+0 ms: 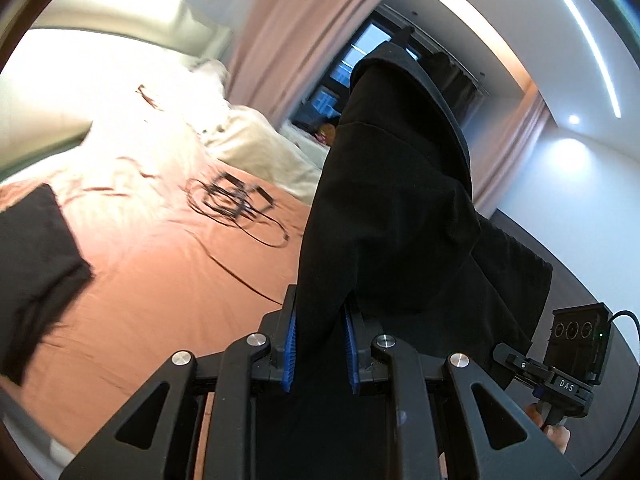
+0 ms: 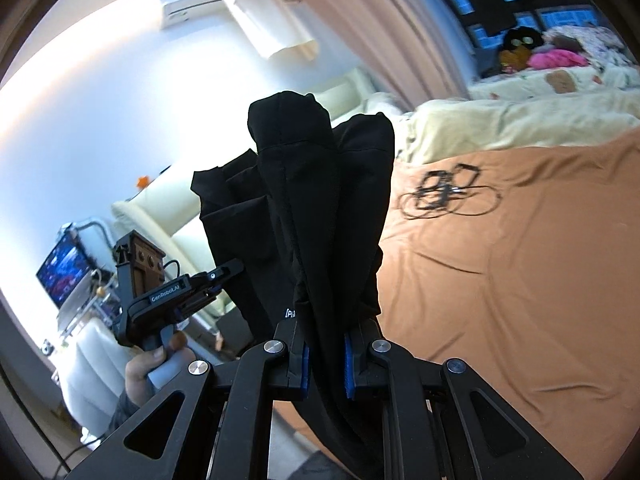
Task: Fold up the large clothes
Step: 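Lift the folded shirt with both grippers and carry it toward the garment stack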
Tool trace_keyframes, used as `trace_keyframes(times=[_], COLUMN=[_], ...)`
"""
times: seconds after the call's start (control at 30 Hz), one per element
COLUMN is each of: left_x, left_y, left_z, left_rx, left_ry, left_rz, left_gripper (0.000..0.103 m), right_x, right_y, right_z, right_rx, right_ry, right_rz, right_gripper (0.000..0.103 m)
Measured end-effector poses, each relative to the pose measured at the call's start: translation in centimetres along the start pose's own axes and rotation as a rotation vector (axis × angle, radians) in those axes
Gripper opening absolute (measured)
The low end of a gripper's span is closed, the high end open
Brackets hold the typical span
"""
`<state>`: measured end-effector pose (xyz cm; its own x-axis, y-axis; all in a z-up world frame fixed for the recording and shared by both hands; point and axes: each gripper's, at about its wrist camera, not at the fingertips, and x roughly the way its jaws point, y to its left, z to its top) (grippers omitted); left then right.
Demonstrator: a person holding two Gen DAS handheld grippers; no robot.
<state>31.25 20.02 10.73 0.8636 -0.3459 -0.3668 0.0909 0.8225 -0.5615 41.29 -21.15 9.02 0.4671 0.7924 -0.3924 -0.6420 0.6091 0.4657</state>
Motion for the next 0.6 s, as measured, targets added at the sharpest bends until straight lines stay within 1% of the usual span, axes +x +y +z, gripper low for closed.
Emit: trace_keyframes(times=[0.1, 0.23, 0.3, 0.4, 0.5, 0.6], left_x=[-2.6, -5.2, -5.7, -8.3, -10.1, -11.2], left_y=[3.1, 6.4, 7.6, 9.4, 12.3, 14.8], left_z=[1.2, 2.2, 2.9, 3.0, 3.4, 3.4], left_rx=[-0.012, -0.026, -0.032, -0.045, -0.076, -0.097], left_ry=[-0.023, -0.058, -0.074, -0.107, -0.132, -0.146], left_rz=[0.033, 0.084, 0.111, 0.147, 0.188, 0.218], left_gripper=[0.021, 0.021, 0.021, 0.021, 0.021, 0.021], right_x=[2.6, 6.1, 8.4, 11.4, 14.4, 17.2], right_y=[2.2, 4.9, 6.7, 8.5, 10.4, 12.0], right_z=[0.0, -0.3, -0.5, -0.8, -1.3, -1.7], right_rx=[-0.023, -0.043, -0.056, -0.071, -0.088, -0.104], right_ry=[0.018, 0.044, 0.06, 0.084, 0.113, 0.143], right_rz=[0.035, 0.087, 0.115, 0.163, 0.204, 0.237], right_gripper=[0.013, 0.013, 0.013, 0.013, 0.013, 0.013])
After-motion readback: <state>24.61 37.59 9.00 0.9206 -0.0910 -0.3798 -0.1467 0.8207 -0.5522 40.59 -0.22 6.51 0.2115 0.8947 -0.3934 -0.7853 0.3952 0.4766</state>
